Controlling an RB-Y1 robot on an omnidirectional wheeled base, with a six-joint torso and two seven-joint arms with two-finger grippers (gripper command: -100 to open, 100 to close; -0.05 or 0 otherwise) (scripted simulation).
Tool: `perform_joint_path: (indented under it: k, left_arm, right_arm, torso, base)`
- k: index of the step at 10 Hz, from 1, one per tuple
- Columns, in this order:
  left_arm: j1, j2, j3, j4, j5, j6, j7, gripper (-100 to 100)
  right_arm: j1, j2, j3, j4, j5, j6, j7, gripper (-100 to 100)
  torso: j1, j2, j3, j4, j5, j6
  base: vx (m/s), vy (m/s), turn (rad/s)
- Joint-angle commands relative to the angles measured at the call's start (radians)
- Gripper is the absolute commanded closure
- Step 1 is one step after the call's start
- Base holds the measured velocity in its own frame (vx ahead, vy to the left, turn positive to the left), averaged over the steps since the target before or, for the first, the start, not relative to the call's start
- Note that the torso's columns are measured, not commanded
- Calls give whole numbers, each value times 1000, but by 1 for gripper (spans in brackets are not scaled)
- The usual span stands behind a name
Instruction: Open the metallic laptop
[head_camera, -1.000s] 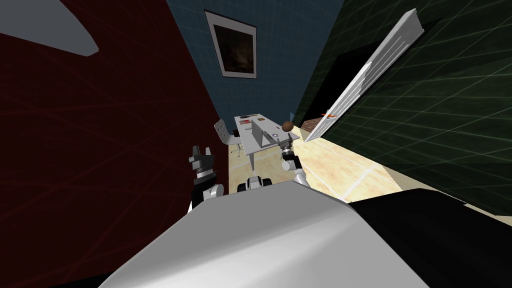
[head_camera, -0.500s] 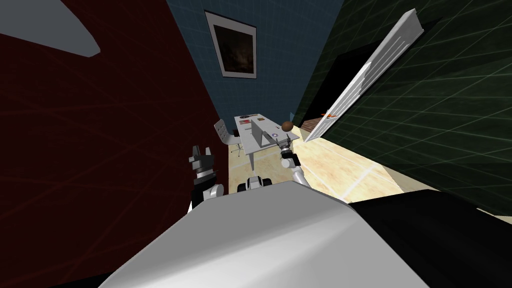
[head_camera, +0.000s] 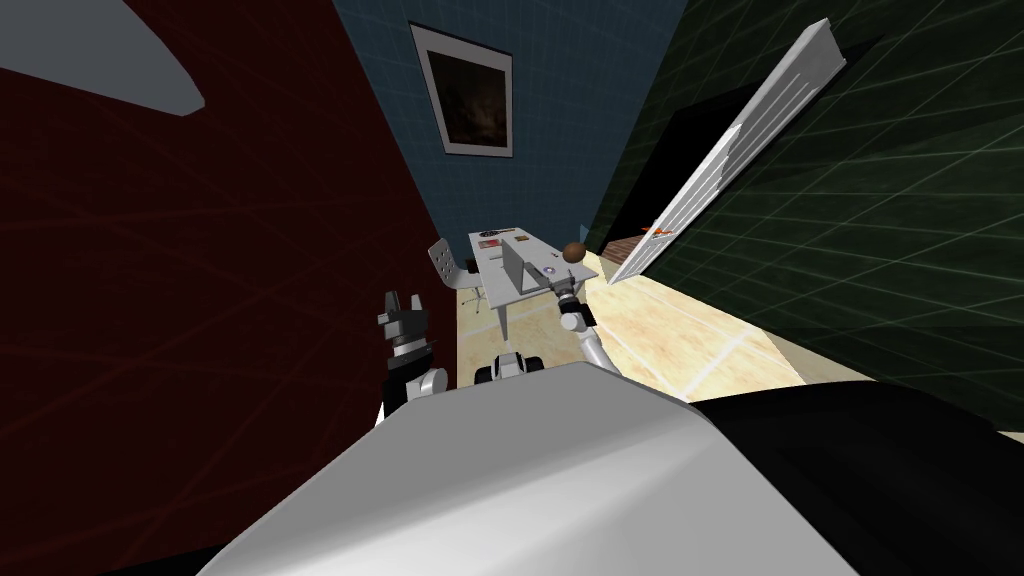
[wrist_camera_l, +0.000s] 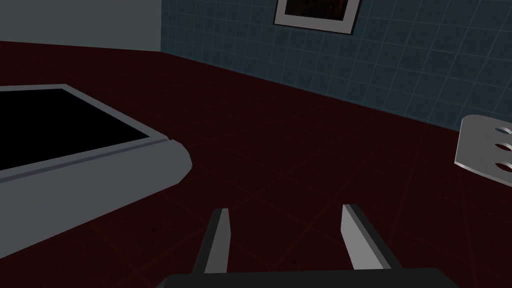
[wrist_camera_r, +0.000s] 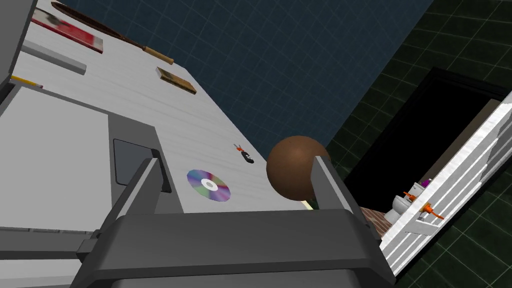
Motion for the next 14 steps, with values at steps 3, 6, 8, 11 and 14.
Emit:
perform_joint_path:
  k: [3, 6, 8, 11, 14]
  left_arm:
    - [0, 0, 0, 0, 0, 0, 0, 0]
    - [0, 0, 0, 0, 0, 0, 0, 0]
    - [0, 0, 0, 0, 0, 0, 0, 0]
    - [0, 0, 0, 0, 0, 0, 0, 0]
    - [0, 0, 0, 0, 0, 0, 0, 0]
  right_arm:
    - [-65, 9, -8, 71, -133, 73, -60, -100]
    - [-92, 13, -9, 101, -210, 99, -84, -100]
    - [-118, 18, -11, 132, -264, 124, -107, -100]
    - [-168, 31, -13, 190, -352, 172, -153, -100]
    - [-192, 40, -14, 217, -416, 195, -174, -100]
  torso:
    - [0, 0, 0, 0, 0, 0]
    - [0, 0, 0, 0, 0, 0]
    - [0, 0, 0, 0, 0, 0]
    - [0, 0, 0, 0, 0, 0]
    - [0, 0, 0, 0, 0, 0]
  base:
    - [-12, -10, 2]
    - [-10, -9, 3]
    - [-11, -9, 2]
    - [-12, -9, 2]
    - [-10, -7, 3]
